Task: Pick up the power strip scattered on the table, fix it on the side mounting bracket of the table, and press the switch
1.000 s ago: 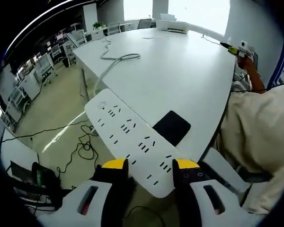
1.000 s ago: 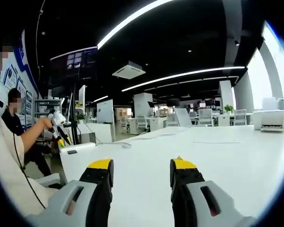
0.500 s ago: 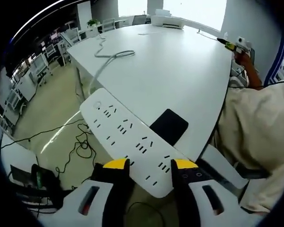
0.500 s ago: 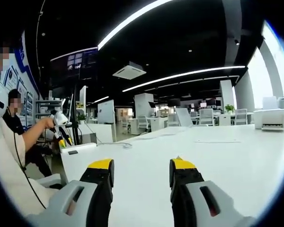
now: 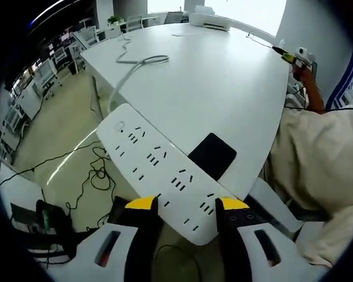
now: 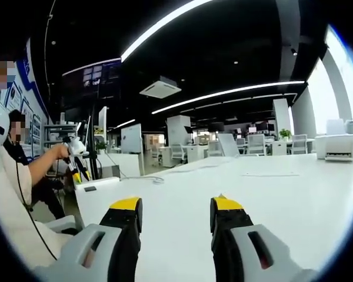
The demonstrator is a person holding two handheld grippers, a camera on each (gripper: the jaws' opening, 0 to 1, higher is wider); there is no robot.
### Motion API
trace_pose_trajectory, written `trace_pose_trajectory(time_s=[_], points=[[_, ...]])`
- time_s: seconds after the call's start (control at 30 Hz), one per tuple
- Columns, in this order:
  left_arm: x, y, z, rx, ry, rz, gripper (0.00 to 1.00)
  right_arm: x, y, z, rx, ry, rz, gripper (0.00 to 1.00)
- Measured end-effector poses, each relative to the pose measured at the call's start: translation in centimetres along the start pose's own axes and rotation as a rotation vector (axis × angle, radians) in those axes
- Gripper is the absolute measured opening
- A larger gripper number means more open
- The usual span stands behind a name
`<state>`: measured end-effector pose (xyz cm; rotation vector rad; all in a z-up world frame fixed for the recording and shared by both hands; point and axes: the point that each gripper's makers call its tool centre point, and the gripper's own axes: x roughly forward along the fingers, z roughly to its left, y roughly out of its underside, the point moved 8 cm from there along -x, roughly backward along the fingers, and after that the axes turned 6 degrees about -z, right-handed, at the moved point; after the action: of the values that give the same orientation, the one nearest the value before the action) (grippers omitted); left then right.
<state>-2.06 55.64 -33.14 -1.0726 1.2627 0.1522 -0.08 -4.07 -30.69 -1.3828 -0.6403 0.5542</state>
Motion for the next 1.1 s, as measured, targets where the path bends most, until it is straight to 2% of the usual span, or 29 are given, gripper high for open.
trace_pose_trajectory(time_s=[0.37, 0.73, 0.97, 1.1], points=[[0.4, -0.9, 0.0, 0.005, 0.015, 0.101, 0.44, -0.2, -0.1, 0.0, 0.006, -0.007, -0.020, 0.42], [0.4, -0.8, -0.1, 0.002, 0.015, 0.104, 0.44, -0.9, -0.1, -1.1, 0.006, 0.023, -0.045, 0.44], [0.6, -1.2, -0.2, 0.005, 0.013, 0.145, 0.44, -1.1, -0.8, -1.4, -0.010, 0.040, -0.054, 0.42], [0.5, -1.1, -0.2, 0.011, 0.015, 0.144, 0.44, -0.8, -0.9, -1.3, -0.023, 0.047, -0.048, 0.42]])
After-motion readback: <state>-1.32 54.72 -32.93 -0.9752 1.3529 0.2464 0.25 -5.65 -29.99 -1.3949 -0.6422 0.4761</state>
